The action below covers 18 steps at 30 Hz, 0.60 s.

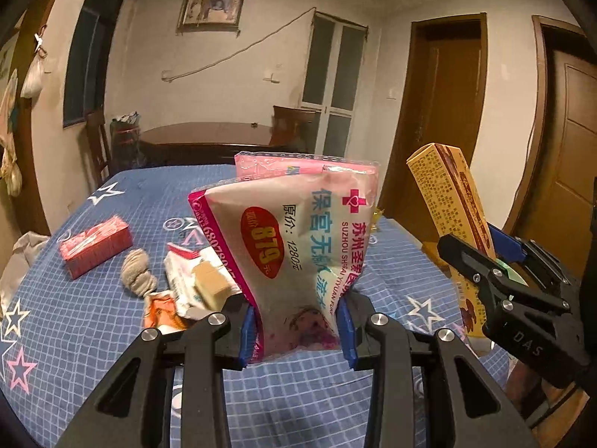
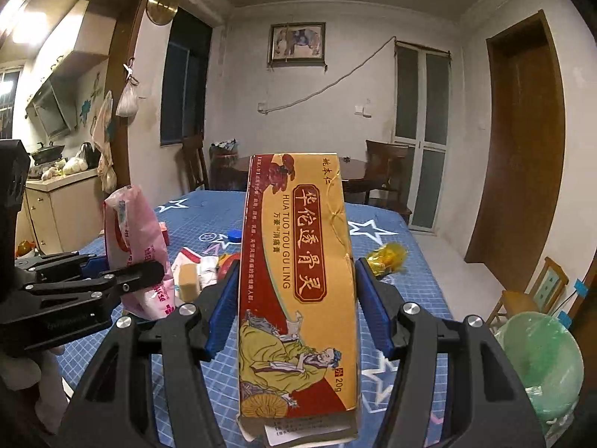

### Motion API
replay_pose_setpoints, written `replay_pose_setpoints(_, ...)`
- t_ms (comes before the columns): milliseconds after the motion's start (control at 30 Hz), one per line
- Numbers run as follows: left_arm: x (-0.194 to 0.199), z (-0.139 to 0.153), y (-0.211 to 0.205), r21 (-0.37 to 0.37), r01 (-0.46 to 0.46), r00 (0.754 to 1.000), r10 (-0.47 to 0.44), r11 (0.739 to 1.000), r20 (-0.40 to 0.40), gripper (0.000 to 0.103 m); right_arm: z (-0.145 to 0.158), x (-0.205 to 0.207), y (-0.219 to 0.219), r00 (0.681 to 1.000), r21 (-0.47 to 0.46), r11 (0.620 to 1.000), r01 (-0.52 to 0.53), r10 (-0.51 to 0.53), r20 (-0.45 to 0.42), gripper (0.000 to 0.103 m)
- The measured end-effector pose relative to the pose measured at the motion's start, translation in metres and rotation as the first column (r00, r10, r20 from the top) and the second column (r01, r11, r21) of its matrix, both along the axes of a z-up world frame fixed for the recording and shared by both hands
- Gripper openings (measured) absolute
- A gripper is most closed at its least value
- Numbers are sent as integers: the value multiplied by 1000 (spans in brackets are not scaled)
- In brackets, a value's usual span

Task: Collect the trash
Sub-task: 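Carry the wipes pack and yellow box in both tools over the green bin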

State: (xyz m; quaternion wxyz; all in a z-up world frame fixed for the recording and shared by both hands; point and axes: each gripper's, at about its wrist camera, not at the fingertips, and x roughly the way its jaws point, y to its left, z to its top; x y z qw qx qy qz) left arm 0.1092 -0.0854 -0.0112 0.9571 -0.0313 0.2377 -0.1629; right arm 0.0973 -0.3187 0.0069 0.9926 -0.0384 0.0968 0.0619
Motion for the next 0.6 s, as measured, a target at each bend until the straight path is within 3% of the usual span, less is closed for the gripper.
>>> replay_pose_setpoints(367,18,23,-78,-7,171,985,-171,985,17,37,16,-12,-71,991,5,991,133,-133,-22,57)
replay_pose_setpoints(600,34,40,-166,-10,325,946,-325,946,10,37,25,-23,-133,961,14,962,273,-272,-45,57)
